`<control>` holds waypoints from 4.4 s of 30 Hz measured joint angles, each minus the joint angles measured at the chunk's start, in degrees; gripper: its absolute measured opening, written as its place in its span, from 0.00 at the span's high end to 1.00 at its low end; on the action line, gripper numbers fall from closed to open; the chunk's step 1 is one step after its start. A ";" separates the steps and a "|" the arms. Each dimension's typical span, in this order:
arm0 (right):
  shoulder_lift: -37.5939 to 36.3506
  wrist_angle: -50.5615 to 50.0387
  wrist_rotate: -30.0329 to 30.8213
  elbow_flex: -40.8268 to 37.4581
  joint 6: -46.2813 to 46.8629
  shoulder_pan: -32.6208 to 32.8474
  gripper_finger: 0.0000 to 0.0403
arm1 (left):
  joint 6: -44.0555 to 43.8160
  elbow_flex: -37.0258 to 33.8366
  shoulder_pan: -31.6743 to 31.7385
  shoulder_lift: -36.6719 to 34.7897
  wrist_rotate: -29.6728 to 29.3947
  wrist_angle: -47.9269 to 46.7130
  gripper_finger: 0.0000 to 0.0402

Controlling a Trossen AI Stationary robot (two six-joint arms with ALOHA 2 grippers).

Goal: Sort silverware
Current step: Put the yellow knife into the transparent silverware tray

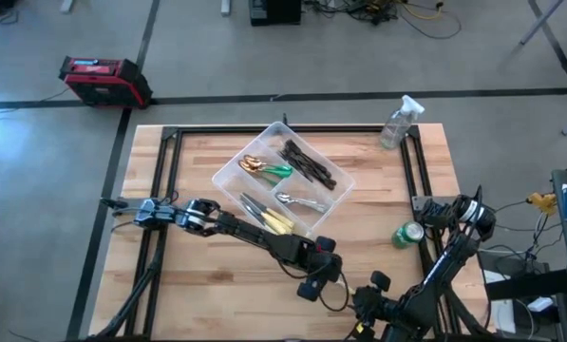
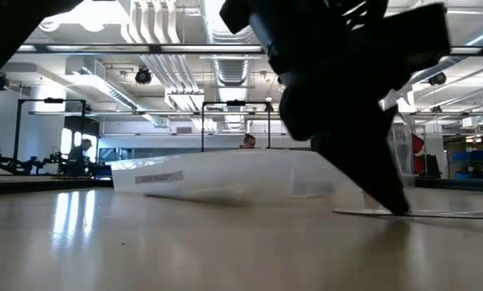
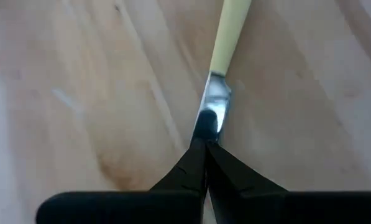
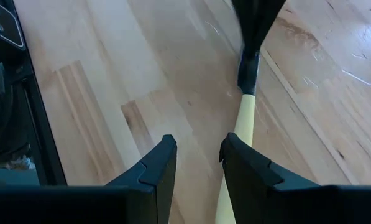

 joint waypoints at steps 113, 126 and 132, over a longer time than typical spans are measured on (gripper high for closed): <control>-16.81 38.12 9.96 -25.69 -23.05 -3.42 0.87 | -15.81 -84.27 -22.13 -64.47 -24.52 69.45 1.00; -8.86 38.02 15.96 -14.70 -33.76 -21.71 0.87 | -3.73 -84.31 -22.11 -80.38 -31.38 69.32 1.00; 1.12 37.90 11.33 -3.42 -39.20 -33.69 0.87 | -6.61 -84.36 -22.11 -85.45 -31.48 62.27 1.00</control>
